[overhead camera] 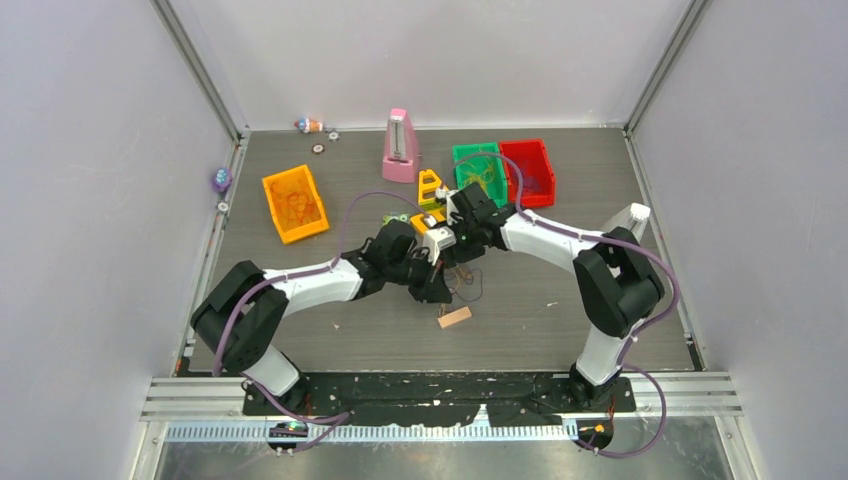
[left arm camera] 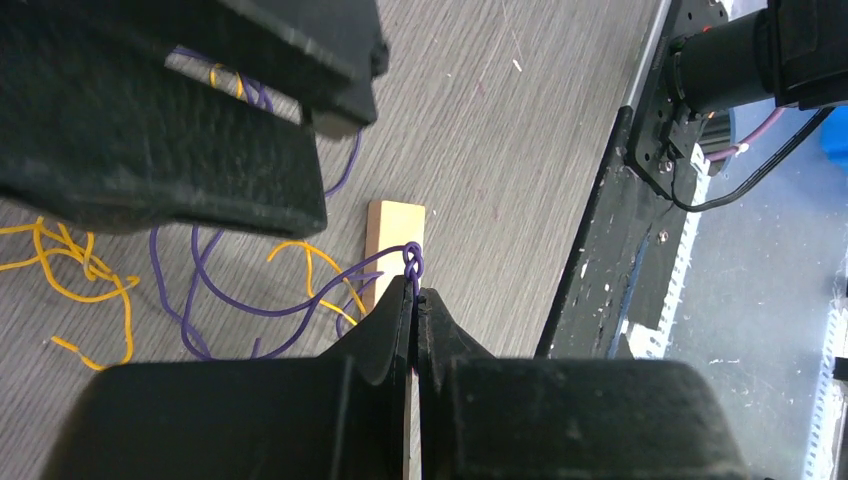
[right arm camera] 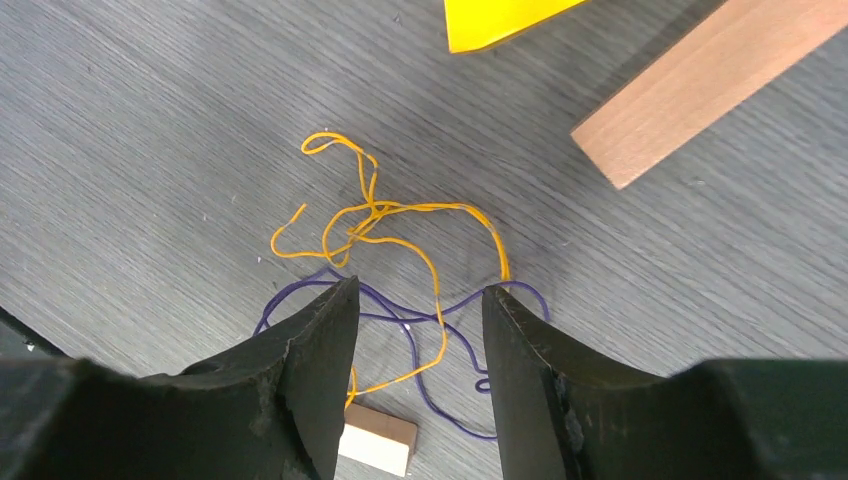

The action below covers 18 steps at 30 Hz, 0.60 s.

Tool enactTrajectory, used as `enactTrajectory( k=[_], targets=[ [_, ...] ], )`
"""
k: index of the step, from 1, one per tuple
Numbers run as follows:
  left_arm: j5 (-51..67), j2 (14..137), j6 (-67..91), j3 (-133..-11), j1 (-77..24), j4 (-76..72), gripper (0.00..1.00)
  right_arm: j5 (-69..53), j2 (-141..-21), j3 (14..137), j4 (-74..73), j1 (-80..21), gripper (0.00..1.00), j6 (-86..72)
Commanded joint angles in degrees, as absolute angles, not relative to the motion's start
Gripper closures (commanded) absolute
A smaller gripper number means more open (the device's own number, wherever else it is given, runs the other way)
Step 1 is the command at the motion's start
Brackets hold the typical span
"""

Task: Untangle the cables
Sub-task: Untie the cable.

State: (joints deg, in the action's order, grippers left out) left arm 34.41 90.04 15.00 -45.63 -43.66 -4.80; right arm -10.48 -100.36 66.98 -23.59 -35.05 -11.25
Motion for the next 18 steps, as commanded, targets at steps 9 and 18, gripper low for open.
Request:
enactTrajectory(
  k=[9, 18],
  targets=[
    [37.44, 87.24, 19.48, -40.81, -41.85, -14.27, 1.00, -10.06, -105.48, 67.80, -21.95, -36.46, 0.52, -10.56],
    [39.20, 81.79, 21.09, -34.81, -37.27, -14.80, 1.00, -6.15, -103.68, 65.51, -19.72, -36.34, 0.80, -12.46]
  ],
)
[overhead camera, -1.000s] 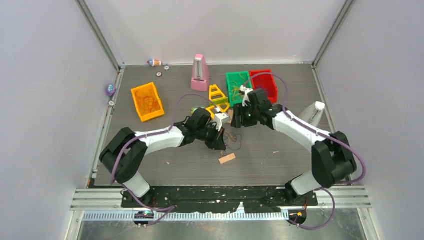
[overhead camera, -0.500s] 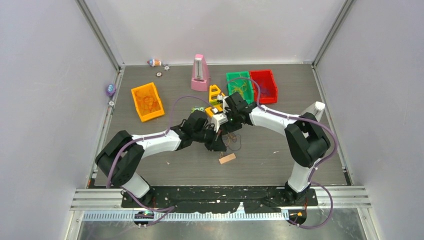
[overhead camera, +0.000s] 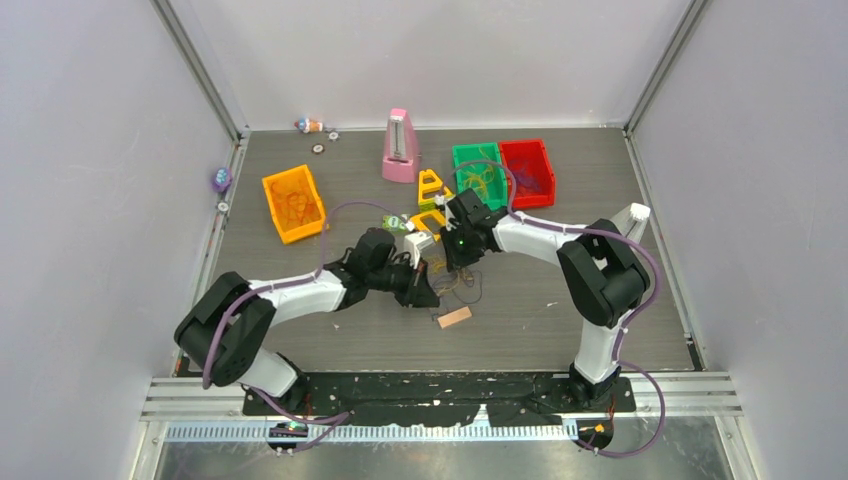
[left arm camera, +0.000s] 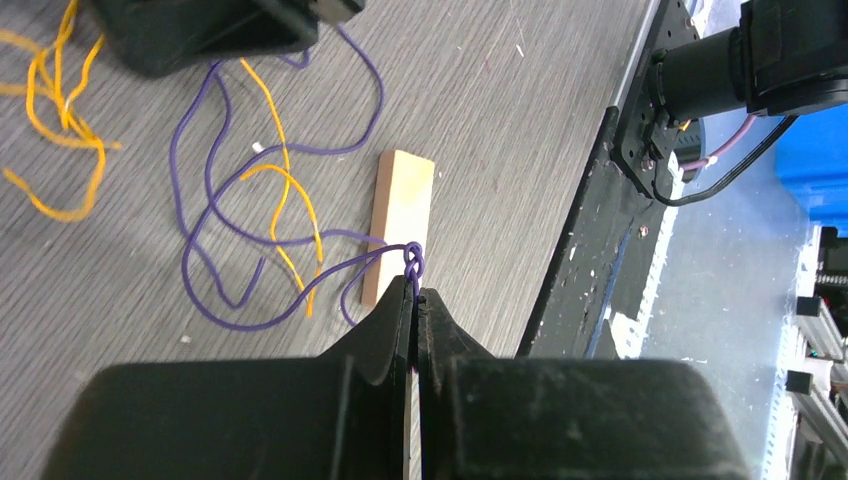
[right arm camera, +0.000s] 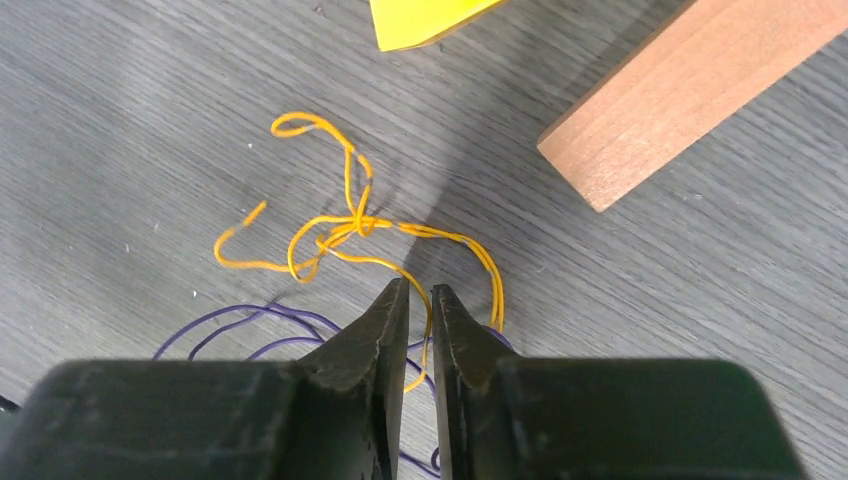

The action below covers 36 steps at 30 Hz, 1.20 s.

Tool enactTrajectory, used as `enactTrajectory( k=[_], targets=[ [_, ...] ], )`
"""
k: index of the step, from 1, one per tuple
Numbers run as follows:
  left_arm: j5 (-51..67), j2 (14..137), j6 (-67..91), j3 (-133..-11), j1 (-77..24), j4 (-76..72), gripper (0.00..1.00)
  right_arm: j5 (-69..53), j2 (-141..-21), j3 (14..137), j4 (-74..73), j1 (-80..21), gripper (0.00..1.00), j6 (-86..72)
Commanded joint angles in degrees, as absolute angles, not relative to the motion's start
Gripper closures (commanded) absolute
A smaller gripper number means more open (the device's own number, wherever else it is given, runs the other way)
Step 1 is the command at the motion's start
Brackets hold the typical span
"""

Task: Untangle the cables
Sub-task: Untie the cable.

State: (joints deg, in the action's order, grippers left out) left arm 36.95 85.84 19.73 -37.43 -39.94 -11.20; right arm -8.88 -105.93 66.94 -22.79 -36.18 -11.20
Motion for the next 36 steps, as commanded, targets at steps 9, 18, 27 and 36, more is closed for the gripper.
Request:
enactTrajectory(
  k=[9, 18, 27, 36],
  targets=[
    [34.04, 73.69, 25.46, -27.97, -26.17, -13.34, 1.00, -6.84, -95.77, 57.27, -15.05, -30.34, 0.94, -17.12],
    [14.74, 63.16, 27.16, -26.08, -20.06, -2.50, 1.00, -2.02, -82.17, 47.53, -14.06, -19.24, 0.95, -20.87],
    [-12.32, 42.90, 30.29, -20.84, -18.59, 6.31, 1.00, 8.52, -68.38, 44.57, -16.80, -10.79, 0.95, -23.81],
    [-21.90, 31.55, 33.37, -19.58, -18.46, 11.63, 1.00, 11.45, -63.25, 45.76, -18.32, -8.35, 0.95, -25.59]
  ],
)
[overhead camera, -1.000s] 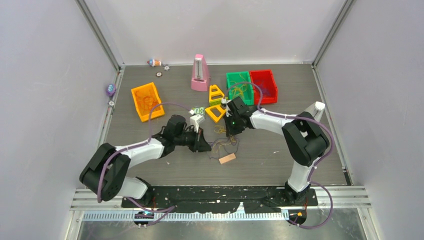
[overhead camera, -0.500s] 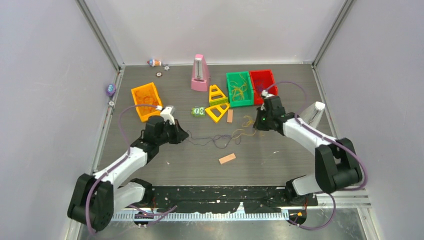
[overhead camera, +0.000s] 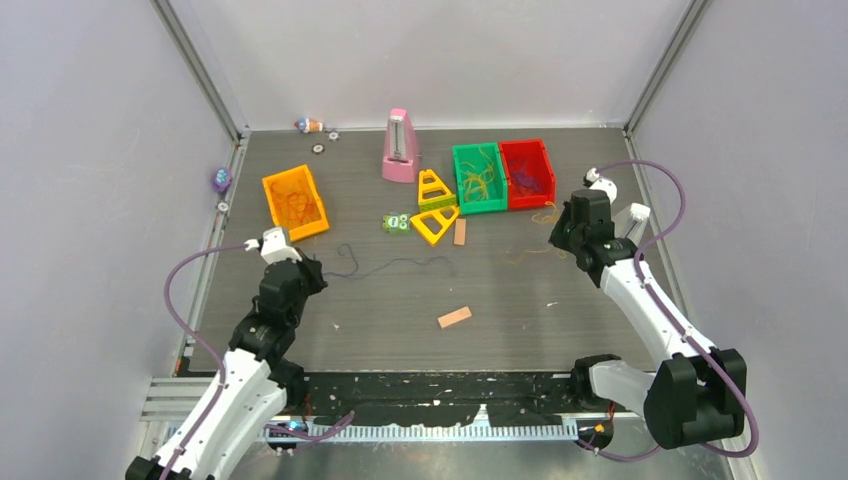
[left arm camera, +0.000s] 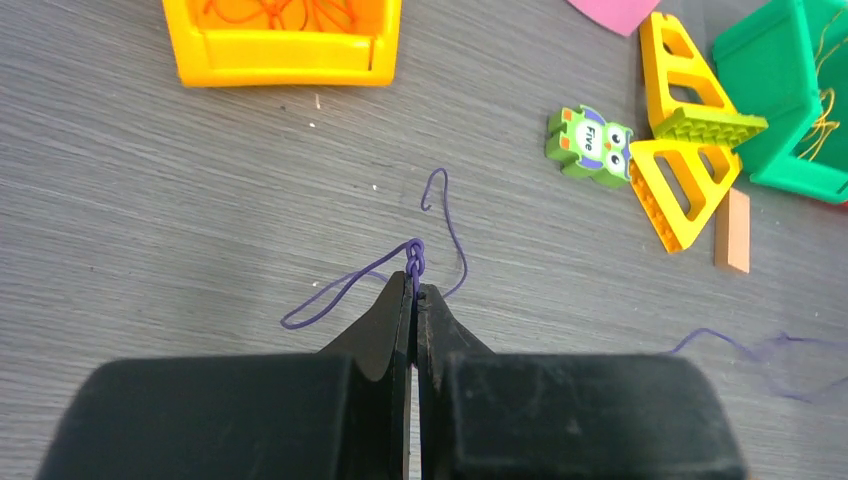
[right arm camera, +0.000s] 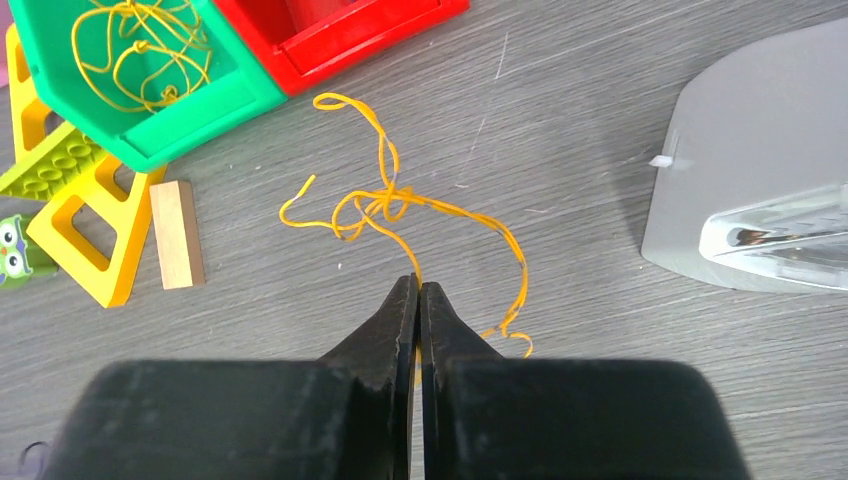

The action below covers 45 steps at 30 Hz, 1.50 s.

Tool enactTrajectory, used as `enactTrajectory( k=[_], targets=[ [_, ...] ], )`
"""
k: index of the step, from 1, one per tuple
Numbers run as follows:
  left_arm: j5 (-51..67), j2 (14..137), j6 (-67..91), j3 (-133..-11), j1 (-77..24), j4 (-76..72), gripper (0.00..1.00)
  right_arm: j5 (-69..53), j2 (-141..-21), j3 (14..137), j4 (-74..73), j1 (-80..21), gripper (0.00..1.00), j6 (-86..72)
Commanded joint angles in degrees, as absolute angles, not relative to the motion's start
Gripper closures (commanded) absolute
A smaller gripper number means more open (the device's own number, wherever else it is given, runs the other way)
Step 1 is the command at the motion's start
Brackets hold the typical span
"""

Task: Untangle the cables
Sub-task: Untie the cable, then place the cable in the bin.

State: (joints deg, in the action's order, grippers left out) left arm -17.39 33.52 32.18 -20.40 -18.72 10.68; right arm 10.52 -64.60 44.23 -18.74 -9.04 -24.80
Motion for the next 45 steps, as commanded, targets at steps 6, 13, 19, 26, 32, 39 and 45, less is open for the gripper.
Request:
enactTrajectory(
  k=[6, 13, 19, 26, 32, 39, 45],
  targets=[
    [-35.29, 29.96, 35.61, -22.43, -17.66, 20.03, 1.00, 18.20, -62.27, 48.96, -22.34, -7.97, 0.95, -26.45],
    [-22.61, 24.88, 35.33, -16.46, -16.88, 9.39, 1.00, 8.14, -59.97, 48.10, -18.01, -6.51, 0.95, -24.70],
    [-7.80, 28.59, 32.09, -17.80, -16.87, 2.70, 1.00, 4.31, -67.25, 55.75, -17.99, -9.11, 0.95, -21.92],
    [1.87, 35.14, 28.74, -24.71, -18.87, 4.25, 1.00, 19.79, -79.82, 69.68, -16.64, -18.72, 0.95, -18.72],
    [-2.46, 35.25, 27.18, -30.42, -25.91, 9.15, 1.00, 24.55, -97.62, 86.39, -19.60, -20.63, 0.95, -16.05],
    [-6.26, 33.82, 25.75, -34.94, -31.44, 13.56, 1.00, 25.93, -113.62, 103.68, -24.10, -21.60, 0.95, -12.77],
    [-6.13, 34.52, 24.65, -36.98, -31.63, 15.83, 1.00, 22.35, -127.79, 114.36, -31.88, -24.12, 0.95, -10.19]
  ],
)
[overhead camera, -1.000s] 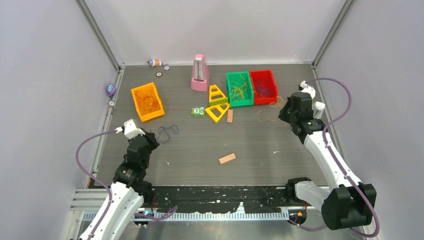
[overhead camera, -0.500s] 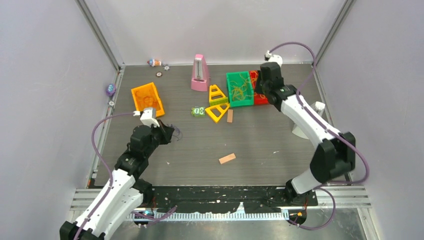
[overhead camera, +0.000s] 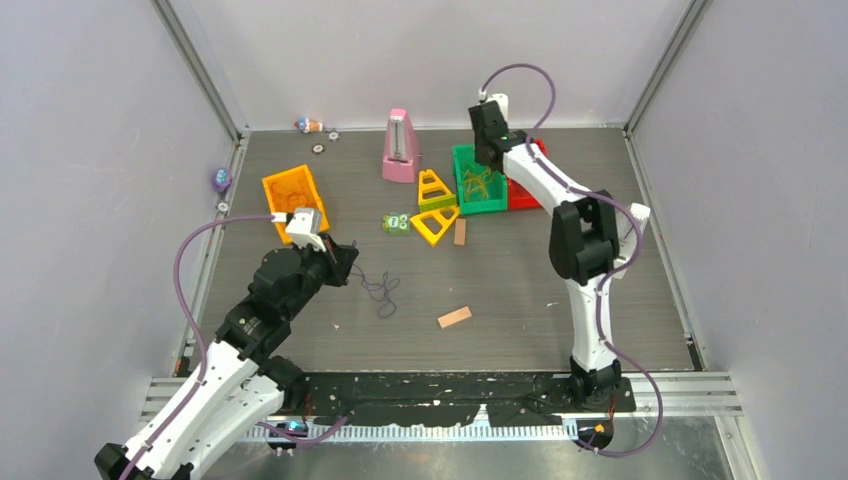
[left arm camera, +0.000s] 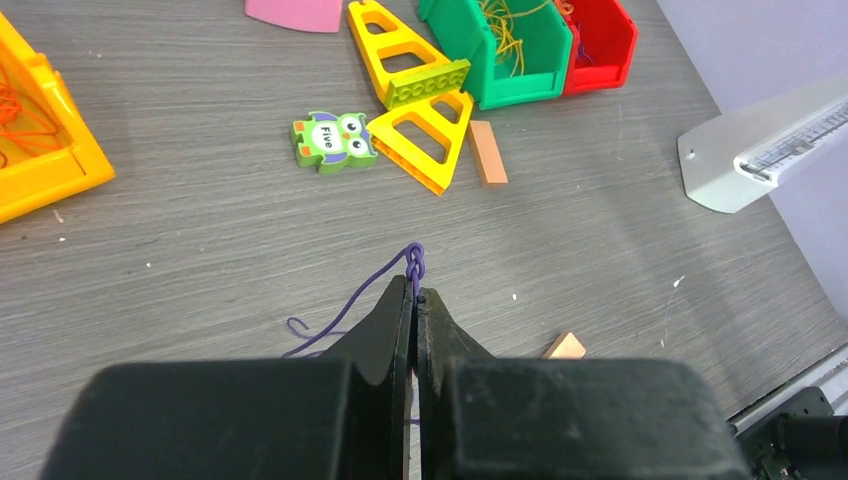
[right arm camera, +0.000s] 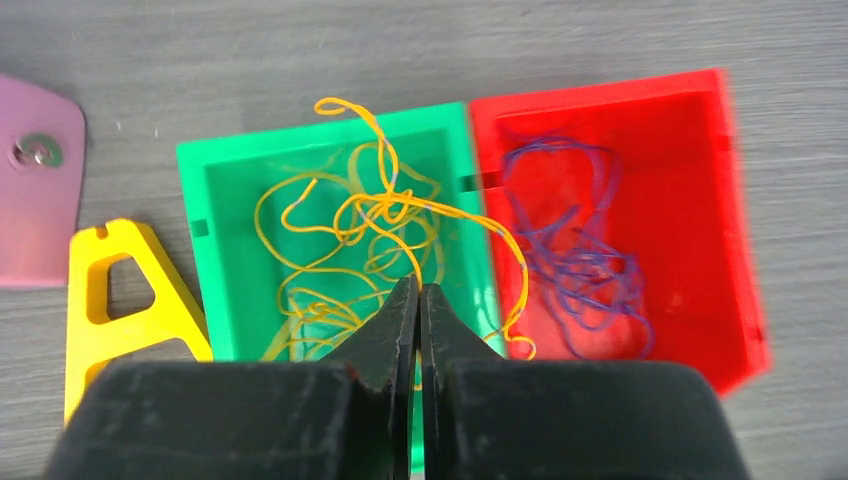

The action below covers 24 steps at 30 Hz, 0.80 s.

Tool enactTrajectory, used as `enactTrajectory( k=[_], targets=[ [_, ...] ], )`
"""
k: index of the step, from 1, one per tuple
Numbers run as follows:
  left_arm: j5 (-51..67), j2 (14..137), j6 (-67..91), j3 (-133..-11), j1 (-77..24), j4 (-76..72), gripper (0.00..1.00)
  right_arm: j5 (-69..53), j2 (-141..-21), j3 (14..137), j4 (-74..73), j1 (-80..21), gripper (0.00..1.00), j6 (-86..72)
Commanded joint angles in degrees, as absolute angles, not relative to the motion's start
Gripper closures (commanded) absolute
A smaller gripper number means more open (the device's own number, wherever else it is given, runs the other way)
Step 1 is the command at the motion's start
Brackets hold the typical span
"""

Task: Untangle the cables
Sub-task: Place the cable in the bin.

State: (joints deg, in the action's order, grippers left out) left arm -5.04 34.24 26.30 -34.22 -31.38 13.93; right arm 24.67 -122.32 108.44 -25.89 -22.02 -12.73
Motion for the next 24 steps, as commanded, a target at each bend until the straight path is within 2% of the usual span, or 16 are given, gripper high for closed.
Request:
enactTrajectory(
  k=[1, 5, 11, 14, 17, 24],
  targets=[
    [-5.57, 34.82, 24.80, -37.50, -31.57, 15.96, 1.00, 20.93, -129.06, 116.42, -33.77, -24.25, 0.95, -10.52],
    [-1.11, 36.65, 25.06, -41.89, -31.68, 17.08, 1.00, 14.13, -136.31, 122.80, -40.44, -23.63, 0.95, -12.48],
    [2.66, 40.69, 22.59, -49.79, -33.06, 19.41, 1.00, 8.78, -137.45, 124.77, -42.11, -22.25, 0.82, -13.22],
    [3.13, 42.51, 21.41, -52.63, -34.17, 20.00, 1.00, 7.23, -133.00, 124.76, -42.01, -22.11, 0.74, -12.36],
    [3.76, 44.30, 20.30, -55.21, -35.58, 20.69, 1.00, 4.48, -127.04, 124.58, -42.29, -21.87, 0.57, -11.00],
    [4.08, 47.16, 18.96, -59.24, -38.19, 22.70, 1.00, 1.98, -115.18, 117.12, -43.83, -21.78, 0.42, -9.84]
  ],
)
